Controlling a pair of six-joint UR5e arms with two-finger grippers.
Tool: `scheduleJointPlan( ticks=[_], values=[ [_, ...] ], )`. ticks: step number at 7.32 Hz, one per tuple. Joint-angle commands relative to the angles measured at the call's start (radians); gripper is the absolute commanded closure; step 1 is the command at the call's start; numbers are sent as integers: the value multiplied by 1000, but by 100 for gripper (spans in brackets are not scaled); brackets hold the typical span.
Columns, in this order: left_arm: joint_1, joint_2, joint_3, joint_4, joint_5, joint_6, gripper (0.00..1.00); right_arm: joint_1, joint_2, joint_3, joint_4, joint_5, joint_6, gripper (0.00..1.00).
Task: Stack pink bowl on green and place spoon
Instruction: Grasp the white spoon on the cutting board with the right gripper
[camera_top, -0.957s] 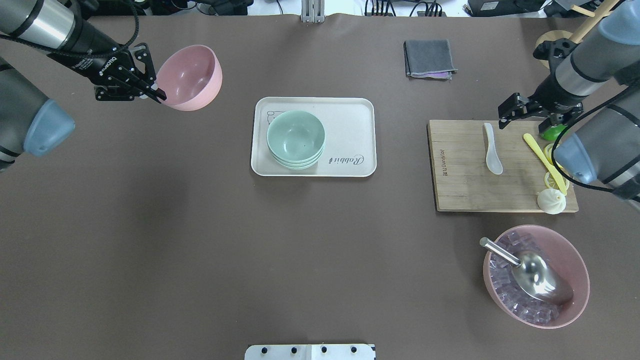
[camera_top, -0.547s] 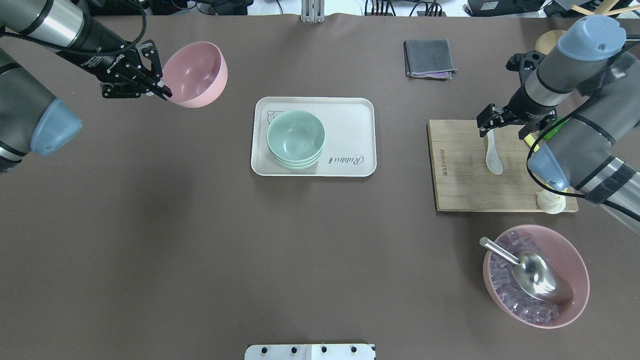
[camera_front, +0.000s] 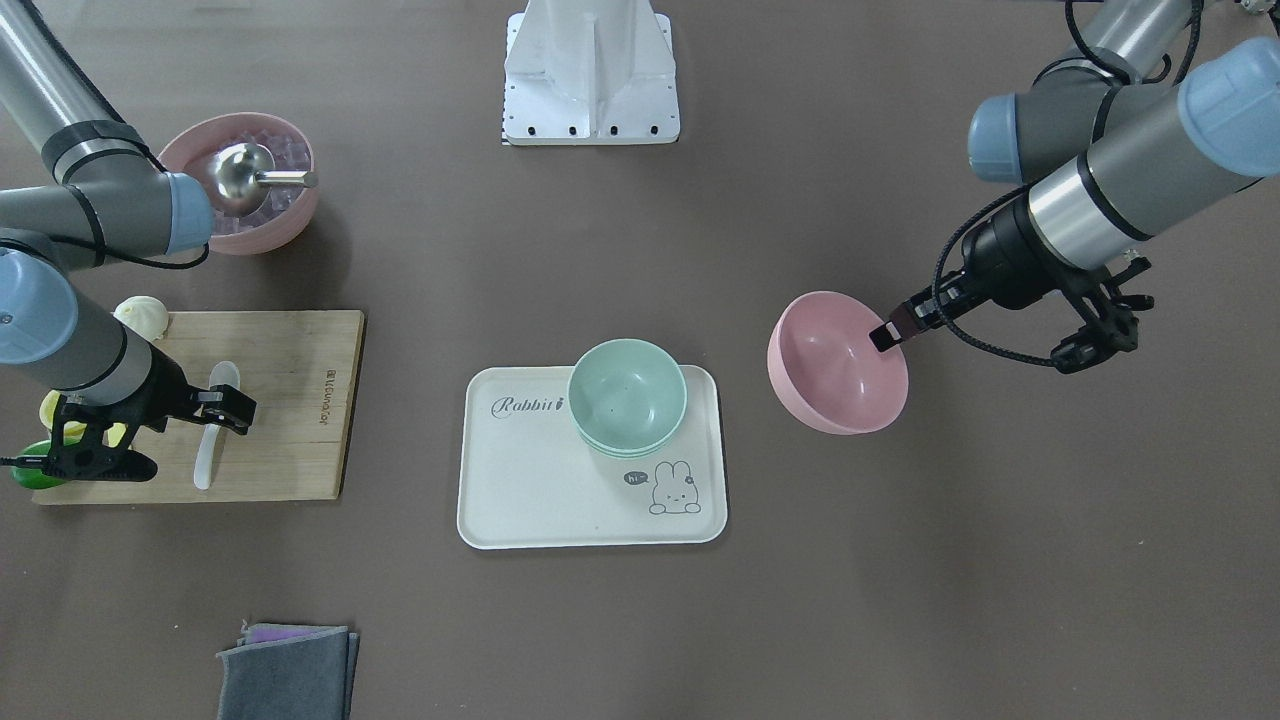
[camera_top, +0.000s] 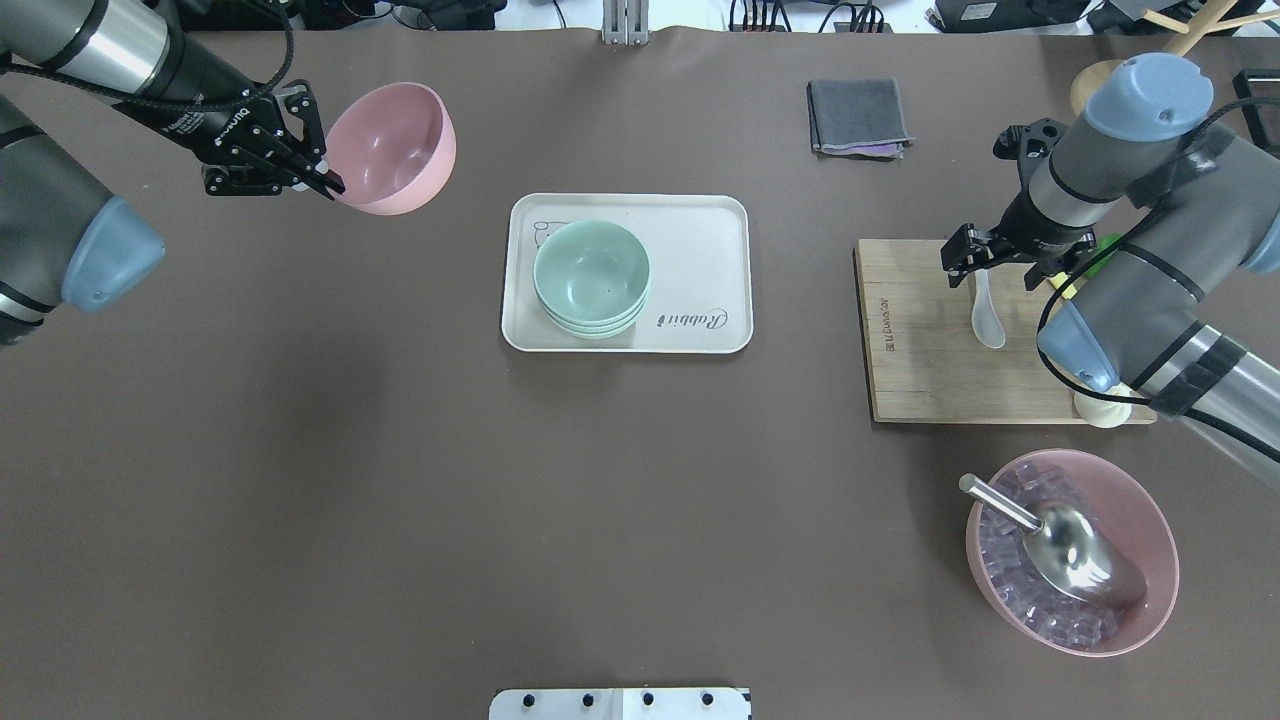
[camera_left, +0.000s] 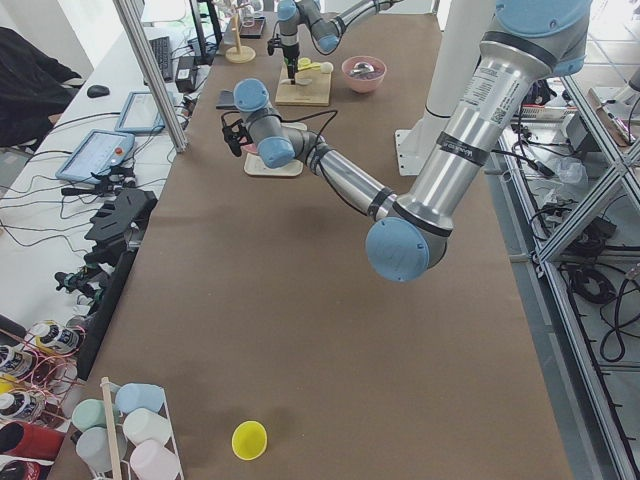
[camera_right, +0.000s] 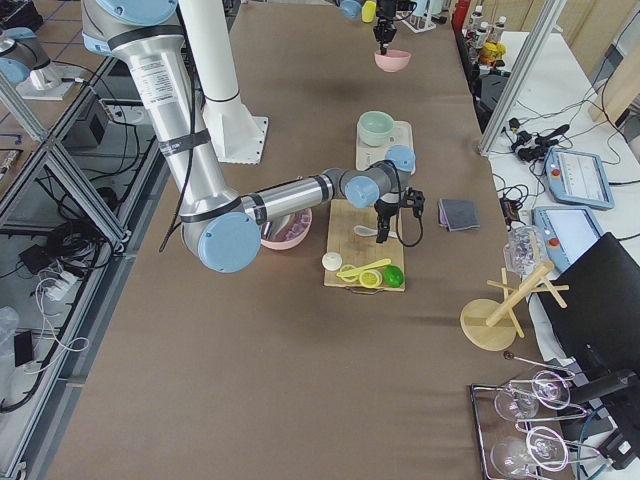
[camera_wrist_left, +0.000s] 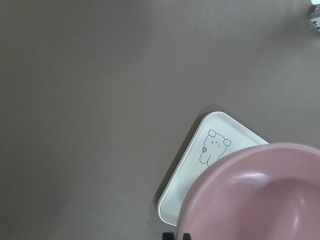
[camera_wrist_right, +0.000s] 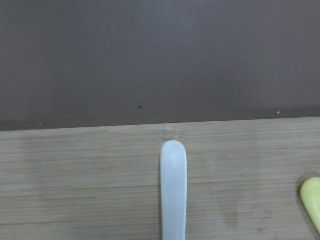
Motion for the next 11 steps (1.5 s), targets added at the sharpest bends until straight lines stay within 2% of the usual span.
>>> scheduleJointPlan(
  ticks=[1, 3, 6, 8, 10, 11],
  values=[
    [0, 0, 0, -1, 0, 0, 100, -1, 2, -14, 1, -1, -2, 25],
    [3, 1, 0, -4, 0, 3, 100, -1, 4, -34, 27, -2, 7, 47],
    [3, 5, 0, -7, 2, 5, 100, 1, 10, -40, 27, -1, 7, 97],
    [3, 5, -3, -7, 2, 5, 100, 24, 28, -31, 27, 9, 8, 100],
    [27, -26, -5, -4, 3, -15, 100, 112, 74, -26, 18, 147, 10, 100],
    [84, -61, 0, -5, 74, -58, 100, 137, 88, -25, 16, 186, 10, 100]
  ],
)
